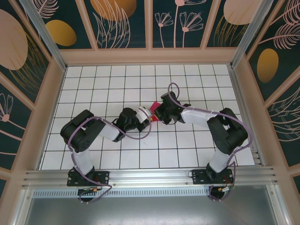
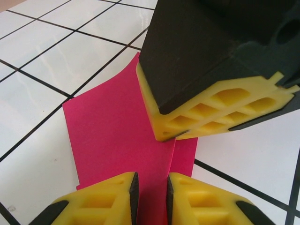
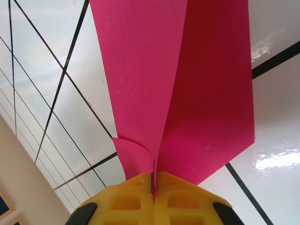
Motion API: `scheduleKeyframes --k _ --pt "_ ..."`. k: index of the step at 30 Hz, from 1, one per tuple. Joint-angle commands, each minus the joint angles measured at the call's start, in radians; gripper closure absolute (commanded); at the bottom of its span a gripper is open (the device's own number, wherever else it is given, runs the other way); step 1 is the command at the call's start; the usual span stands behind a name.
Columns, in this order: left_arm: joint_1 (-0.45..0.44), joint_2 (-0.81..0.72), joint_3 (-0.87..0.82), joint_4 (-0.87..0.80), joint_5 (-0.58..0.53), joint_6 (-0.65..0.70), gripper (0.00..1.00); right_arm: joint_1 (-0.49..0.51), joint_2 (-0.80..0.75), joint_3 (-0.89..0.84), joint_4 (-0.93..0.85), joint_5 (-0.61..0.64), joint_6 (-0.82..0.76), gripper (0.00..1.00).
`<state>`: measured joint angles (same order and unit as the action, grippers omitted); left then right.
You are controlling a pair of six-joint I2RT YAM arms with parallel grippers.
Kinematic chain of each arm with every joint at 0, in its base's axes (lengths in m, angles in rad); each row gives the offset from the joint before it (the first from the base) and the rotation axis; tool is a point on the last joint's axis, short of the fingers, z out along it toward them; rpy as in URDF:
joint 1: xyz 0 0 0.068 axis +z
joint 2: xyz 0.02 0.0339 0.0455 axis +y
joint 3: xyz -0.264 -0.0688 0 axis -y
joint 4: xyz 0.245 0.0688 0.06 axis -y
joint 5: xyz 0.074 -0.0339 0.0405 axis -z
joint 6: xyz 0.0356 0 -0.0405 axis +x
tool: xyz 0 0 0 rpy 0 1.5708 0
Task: Fold a paper plane with a square sheet of paper (pick it up from the middle)
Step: Fourth fold the wing at the center of the table.
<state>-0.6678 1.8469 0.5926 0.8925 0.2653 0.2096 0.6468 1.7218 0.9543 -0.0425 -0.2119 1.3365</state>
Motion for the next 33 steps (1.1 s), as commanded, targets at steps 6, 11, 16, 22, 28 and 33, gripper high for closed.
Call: scheduleKeyframes --k 6,11,16,22,28,33 --pt "-0.001 0.018 0.019 -0.010 0.027 -0.008 0.81 -0.026 -0.006 0.025 -0.018 -0.026 -0.062 0.81" --pt "0.000 0.027 0.005 0.021 0.057 -0.078 0.82 -0.065 -0.061 -0.018 0.065 -0.061 -0.161 0.49" --pt "-0.001 0.023 -0.009 0.040 0.093 -0.181 0.84 -0.094 -0.144 -0.103 0.160 -0.092 -0.288 0.38" --pt "0.000 0.027 0.009 0.028 0.140 -0.395 0.85 -0.153 -0.237 -0.239 0.295 -0.127 -0.447 0.38" --pt "-0.001 0.029 -0.033 0.106 0.110 -0.616 0.85 -0.164 -0.239 -0.320 0.396 -0.196 -0.514 0.39" --pt "-0.001 0.046 -0.046 0.119 0.080 -0.657 0.86 -0.152 -0.166 -0.304 0.431 -0.254 -0.519 0.46"
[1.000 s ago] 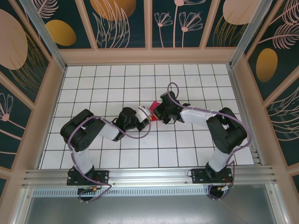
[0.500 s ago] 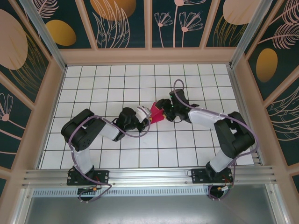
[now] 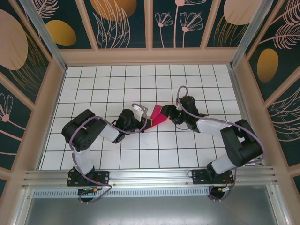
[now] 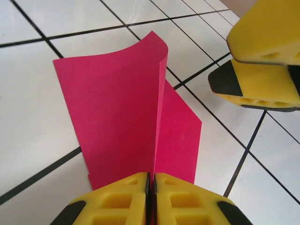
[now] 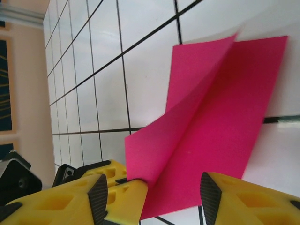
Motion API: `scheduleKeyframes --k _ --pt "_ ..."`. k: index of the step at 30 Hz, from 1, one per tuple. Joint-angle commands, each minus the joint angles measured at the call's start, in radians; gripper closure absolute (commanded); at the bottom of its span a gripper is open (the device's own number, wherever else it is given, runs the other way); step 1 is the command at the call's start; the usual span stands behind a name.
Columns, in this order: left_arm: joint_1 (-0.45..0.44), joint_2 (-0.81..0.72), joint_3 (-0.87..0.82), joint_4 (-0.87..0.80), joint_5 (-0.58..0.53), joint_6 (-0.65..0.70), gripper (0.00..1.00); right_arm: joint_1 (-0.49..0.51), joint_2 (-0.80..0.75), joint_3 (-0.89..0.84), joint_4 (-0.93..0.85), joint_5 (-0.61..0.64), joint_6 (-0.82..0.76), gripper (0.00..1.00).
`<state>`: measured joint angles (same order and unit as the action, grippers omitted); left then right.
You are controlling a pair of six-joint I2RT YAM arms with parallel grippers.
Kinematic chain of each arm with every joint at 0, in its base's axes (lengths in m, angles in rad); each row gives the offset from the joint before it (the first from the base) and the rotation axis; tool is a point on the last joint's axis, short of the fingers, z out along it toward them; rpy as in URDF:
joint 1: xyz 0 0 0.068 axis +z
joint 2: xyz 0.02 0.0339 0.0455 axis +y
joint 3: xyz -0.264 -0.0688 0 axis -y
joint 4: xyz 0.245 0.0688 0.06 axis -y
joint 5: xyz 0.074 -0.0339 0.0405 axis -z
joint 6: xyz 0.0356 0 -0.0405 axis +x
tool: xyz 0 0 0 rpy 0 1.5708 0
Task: Fold a paper plane with a square sheet of paper (pick it up from the middle)
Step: Fourth fold the wing at the center of the table.
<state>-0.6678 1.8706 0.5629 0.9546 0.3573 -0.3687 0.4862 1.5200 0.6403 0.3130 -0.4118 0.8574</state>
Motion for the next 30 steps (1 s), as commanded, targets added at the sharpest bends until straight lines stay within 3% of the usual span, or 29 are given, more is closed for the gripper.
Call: scheduleKeyframes --k 1,7,15,30 --pt "-0.001 0.024 -0.018 0.061 -0.014 -0.082 0.86 0.014 0.048 0.016 0.083 -0.059 -0.043 0.47" --pt "-0.001 0.025 -0.021 0.052 -0.026 -0.093 0.85 0.034 0.125 0.069 0.082 -0.064 -0.047 0.54" --pt "0.000 0.052 -0.023 0.065 -0.002 -0.150 0.82 0.043 0.184 0.080 0.084 -0.061 -0.025 0.55" --pt "0.000 0.056 -0.018 0.010 0.046 -0.125 0.74 0.043 0.234 0.097 0.055 -0.041 -0.011 0.53"
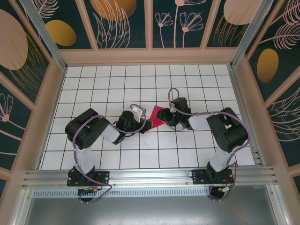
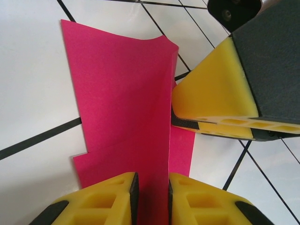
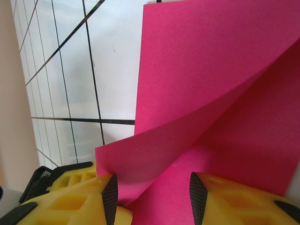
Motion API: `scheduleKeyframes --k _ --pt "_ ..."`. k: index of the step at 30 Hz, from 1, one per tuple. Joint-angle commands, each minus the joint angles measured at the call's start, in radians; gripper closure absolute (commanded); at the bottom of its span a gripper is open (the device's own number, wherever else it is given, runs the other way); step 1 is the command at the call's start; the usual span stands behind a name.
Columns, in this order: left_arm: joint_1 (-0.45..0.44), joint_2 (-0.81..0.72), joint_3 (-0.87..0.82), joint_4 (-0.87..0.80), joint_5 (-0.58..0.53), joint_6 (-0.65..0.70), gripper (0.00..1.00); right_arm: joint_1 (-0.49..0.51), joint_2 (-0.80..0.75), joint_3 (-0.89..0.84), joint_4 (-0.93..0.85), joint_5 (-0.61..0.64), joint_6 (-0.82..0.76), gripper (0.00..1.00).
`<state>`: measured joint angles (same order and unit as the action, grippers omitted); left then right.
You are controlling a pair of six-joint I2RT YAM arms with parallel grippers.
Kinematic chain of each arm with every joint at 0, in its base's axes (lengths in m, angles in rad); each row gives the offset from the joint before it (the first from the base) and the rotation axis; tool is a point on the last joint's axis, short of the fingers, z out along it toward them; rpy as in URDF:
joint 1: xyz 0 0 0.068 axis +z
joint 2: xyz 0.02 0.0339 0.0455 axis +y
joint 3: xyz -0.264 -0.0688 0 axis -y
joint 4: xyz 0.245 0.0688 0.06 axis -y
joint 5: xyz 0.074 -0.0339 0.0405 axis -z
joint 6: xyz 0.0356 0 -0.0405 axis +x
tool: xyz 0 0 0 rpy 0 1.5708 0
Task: Fold a paper plane with a square sheet of paper (pick it up from the middle)
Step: Fourth fold the wing at the center of the table.
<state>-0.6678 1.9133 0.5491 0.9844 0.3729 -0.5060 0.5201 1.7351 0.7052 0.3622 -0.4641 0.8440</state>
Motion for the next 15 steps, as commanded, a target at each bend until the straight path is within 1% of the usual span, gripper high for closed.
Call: scheduleKeyframes --k 1,4,9,11,13,15 --pt "0.000 0.012 -0.004 -0.028 0.030 0.014 0.74 0.009 0.023 0.035 -0.002 0.015 0.001 0.52" --pt "0.000 0.004 -0.005 -0.052 0.026 0.021 0.73 0.015 0.033 0.050 -0.034 0.031 -0.010 0.51" --pt "-0.001 -0.032 -0.003 -0.085 0.021 0.011 0.68 0.021 0.048 0.077 -0.098 0.072 -0.030 0.49" --pt "-0.001 -0.056 0.006 -0.129 0.000 0.011 0.65 0.021 0.052 0.086 -0.117 0.085 -0.035 0.49" --pt "-0.001 -0.083 0.014 -0.183 -0.022 0.018 0.62 0.042 0.055 0.088 -0.125 0.092 -0.037 0.48" --pt "-0.001 -0.110 0.027 -0.241 -0.035 0.025 0.60 0.044 0.055 0.091 -0.138 0.100 -0.040 0.48"
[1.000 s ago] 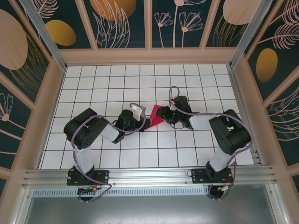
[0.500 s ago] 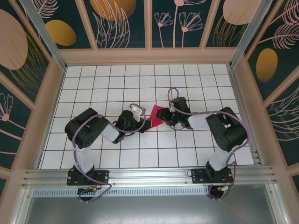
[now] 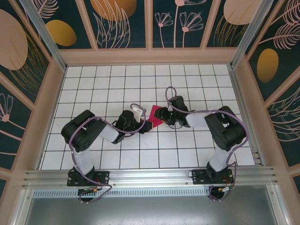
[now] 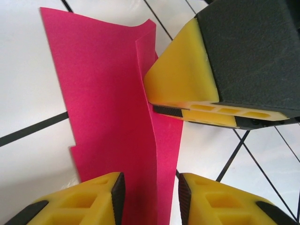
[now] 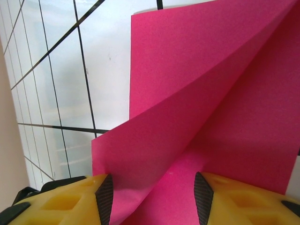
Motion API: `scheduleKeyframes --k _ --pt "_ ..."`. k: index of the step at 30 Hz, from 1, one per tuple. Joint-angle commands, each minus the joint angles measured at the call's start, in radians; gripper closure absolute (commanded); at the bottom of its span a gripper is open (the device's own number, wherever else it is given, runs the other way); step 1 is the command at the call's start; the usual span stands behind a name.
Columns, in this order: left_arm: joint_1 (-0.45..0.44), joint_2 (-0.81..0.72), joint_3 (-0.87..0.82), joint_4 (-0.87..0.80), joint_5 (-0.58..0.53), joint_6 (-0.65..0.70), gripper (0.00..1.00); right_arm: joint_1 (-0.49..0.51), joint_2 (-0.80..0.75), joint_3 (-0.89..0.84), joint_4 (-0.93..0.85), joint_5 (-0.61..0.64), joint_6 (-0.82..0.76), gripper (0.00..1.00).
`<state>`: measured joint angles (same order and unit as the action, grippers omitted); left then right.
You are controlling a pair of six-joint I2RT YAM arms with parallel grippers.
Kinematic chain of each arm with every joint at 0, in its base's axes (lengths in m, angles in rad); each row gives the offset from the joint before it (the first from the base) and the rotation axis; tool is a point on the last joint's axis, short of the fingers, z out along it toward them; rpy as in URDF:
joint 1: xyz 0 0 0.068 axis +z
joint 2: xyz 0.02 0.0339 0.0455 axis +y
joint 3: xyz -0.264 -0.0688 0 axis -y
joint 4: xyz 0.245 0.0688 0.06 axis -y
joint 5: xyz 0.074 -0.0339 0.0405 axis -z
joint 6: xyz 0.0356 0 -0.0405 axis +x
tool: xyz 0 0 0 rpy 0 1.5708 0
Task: Fold a paper plane with a square sheet of paper (pick it up from the middle)
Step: Fourth fold the wing at the center of the table.
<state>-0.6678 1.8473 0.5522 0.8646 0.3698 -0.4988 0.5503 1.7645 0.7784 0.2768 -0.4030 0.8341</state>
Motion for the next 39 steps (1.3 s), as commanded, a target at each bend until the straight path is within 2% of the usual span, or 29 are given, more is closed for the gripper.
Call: scheduleKeyframes --k 1,7,17,27,31,35,39 --pt "0.000 -0.057 0.029 -0.151 -0.039 0.021 0.59 0.016 0.025 0.021 -0.055 0.040 -0.032 0.48" --pt "-0.001 -0.083 0.051 -0.255 -0.042 0.025 0.60 0.019 0.023 0.030 -0.072 0.045 -0.038 0.48" --pt "-0.001 -0.054 0.061 -0.249 0.035 0.021 0.80 0.019 0.026 0.033 -0.078 0.041 -0.043 0.48" --pt "-0.001 -0.031 0.052 -0.230 0.070 0.023 0.79 0.020 0.038 0.046 -0.102 0.044 -0.052 0.48" --pt "-0.001 -0.067 0.055 -0.262 0.034 0.026 0.75 0.032 0.044 0.060 -0.135 0.064 -0.066 0.48" --pt "-0.001 -0.095 0.063 -0.281 0.000 0.020 0.82 0.037 0.026 0.076 -0.151 0.064 -0.068 0.48" --pt "0.000 -0.088 0.061 -0.287 -0.031 0.016 0.85 0.039 -0.026 0.084 -0.149 0.065 -0.062 0.48"
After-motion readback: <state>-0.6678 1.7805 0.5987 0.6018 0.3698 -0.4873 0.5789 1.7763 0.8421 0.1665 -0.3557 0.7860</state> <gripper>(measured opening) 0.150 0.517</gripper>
